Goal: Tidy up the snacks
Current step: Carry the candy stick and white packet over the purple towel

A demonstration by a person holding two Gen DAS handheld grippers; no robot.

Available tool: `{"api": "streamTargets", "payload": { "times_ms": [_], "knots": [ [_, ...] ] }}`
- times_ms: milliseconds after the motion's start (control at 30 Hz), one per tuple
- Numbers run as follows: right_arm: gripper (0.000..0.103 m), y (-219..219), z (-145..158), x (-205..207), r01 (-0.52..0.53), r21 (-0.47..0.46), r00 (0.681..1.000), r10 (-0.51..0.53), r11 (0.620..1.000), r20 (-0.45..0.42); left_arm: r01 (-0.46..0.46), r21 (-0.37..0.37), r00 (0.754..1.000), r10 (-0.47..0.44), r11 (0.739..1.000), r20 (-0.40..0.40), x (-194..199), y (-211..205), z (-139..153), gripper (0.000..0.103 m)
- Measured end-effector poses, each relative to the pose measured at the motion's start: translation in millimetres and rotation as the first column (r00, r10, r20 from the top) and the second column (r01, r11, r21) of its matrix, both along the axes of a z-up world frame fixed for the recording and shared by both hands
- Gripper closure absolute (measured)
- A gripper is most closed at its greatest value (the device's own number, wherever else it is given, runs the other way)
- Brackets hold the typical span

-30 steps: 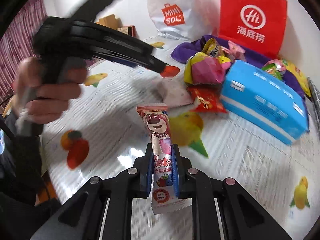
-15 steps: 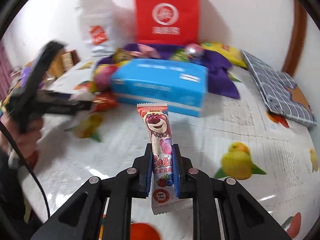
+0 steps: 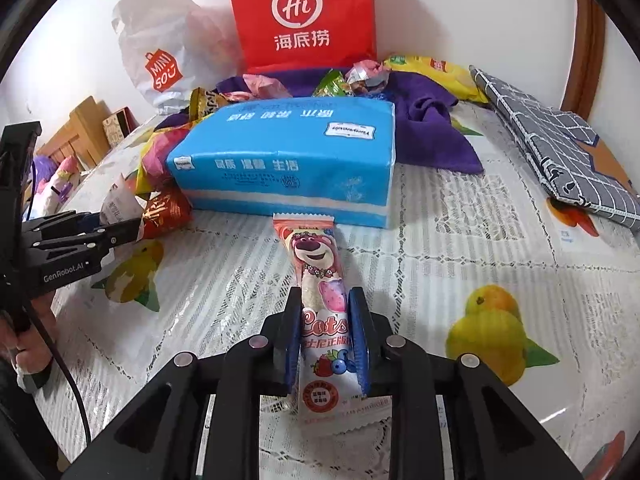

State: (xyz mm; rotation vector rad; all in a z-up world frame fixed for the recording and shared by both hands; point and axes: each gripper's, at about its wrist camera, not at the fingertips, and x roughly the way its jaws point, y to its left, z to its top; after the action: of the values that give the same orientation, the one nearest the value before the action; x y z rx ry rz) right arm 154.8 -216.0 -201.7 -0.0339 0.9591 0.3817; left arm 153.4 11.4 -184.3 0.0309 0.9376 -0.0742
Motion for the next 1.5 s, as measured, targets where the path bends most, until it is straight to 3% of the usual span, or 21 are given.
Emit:
{"api": "streamTargets", "payload": {
  "times_ms": [200,367,700,1067,1333,1500],
  "knots": [
    [0.078,-5,-1,4,0.016,0.048,1.000,-0.015,0.999,-0.015,0.001,-0.009,1.000,-0.001,1.000,0.001,-1,0,-1,0.066],
    [0.078,3,0,2,0.005,-0.016,1.000,-0.005,1.000,0.003,0.004,-0.002,1.000,-0.004,1.000,0.001,-1,-2,-2,0.066],
    [0.078,0,0,2,0.007,0.010,1.000,-0.007,1.000,-0.004,-0.009,0.006,1.000,0.009,1.000,0.002,-1,-2,-1,0.062],
    [0.081,-9,-1,4,0.017,0.084,1.000,-0.016,0.996,-0.018,0.015,-0.023,1.000,-0.015,1.000,0.018,-6,-2,2,0.072],
    [0.082,-4,3,-3,0.006,0.035,1.000,-0.006,0.999,-0.003,0.012,-0.060,1.000,-0.013,0.998,-0.007,-15,-1,7,0.074],
    [0.082,-14,6,-14,0.012,0.131,0.999,-0.006,0.991,-0.041,0.034,-0.041,0.999,-0.034,0.999,0.004,-32,-7,16,0.074]
  ]
}}
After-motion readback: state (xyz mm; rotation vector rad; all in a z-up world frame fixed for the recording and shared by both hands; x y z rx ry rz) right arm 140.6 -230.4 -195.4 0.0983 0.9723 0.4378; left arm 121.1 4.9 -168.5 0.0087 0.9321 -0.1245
